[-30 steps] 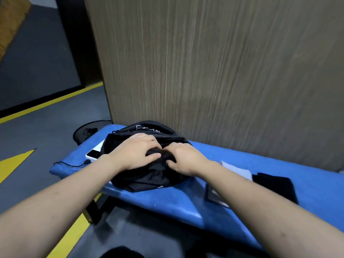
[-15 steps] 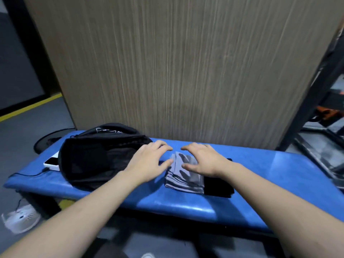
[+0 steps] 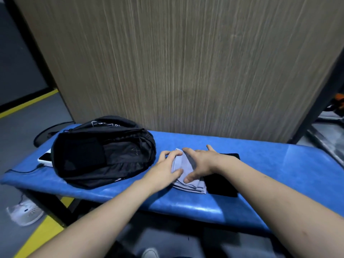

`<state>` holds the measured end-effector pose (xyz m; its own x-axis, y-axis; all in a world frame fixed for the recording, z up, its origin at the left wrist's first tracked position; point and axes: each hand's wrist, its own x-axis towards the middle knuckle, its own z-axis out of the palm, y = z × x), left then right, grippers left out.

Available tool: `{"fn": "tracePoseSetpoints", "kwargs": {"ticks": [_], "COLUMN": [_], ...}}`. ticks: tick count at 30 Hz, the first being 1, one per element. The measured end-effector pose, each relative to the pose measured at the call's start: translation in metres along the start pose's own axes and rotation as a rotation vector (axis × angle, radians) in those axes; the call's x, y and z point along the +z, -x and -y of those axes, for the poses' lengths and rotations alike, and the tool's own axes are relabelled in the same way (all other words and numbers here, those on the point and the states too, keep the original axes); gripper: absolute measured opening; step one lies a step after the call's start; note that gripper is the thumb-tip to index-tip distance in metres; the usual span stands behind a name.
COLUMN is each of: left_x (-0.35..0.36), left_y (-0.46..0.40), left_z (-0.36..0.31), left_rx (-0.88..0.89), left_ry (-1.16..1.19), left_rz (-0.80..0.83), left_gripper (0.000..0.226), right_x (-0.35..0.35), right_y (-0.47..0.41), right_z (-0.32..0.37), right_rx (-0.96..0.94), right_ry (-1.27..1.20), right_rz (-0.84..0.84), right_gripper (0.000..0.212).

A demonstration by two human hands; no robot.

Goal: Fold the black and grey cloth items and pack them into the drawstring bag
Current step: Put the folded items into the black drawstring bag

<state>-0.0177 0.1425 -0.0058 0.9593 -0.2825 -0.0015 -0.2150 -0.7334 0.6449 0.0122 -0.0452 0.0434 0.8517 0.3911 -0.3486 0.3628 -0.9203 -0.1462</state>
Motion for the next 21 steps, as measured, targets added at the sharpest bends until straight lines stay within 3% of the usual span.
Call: {"fn": "tracePoseSetpoints", "kwargs": {"ticks": [7, 12, 14, 16, 18, 21], "left_x": [-0.026, -0.032, -0.026, -0.02, -0.014, -0.012], "left_y": [0.024, 0.055, 0.071, 0.085, 0.094, 0.104], "left_z": [0.022, 0.03, 0.028, 0.026, 0.027, 0.022], "left_rx": [0.044, 0.044, -0.076, -0.277, -0.451, -0.536], "left_ry": [0.015, -0.043, -0.08, -0.038, 0.069, 0.193], "left_rz": [0.04, -0.19, -0.333, -0.368, -0.299, -0.203], "left_gripper": [0.058, 0.054, 0.054, 0.057, 0.061, 0.062], "right_x": [-0.003, 0.013, 0.02, 0.026, 0.032, 0.04], "right_y": [0.002, 0.005, 0.01, 0.016, 0.022, 0.03], "right_z": [0.033, 0.051, 0.058, 0.064, 0.066, 0.072], "right_rx": [0.039, 0.088, 0.106, 0.127, 0.154, 0.182], "right_ry": [-0.126, -0.362, -0.429, -0.464, -0.481, -0.524], "right_rz": [0.039, 0.025, -0.023, -0.089, -0.129, -0.149], "right_gripper": [0.101, 0.09, 0.091, 0.098, 0.102, 0.102]}}
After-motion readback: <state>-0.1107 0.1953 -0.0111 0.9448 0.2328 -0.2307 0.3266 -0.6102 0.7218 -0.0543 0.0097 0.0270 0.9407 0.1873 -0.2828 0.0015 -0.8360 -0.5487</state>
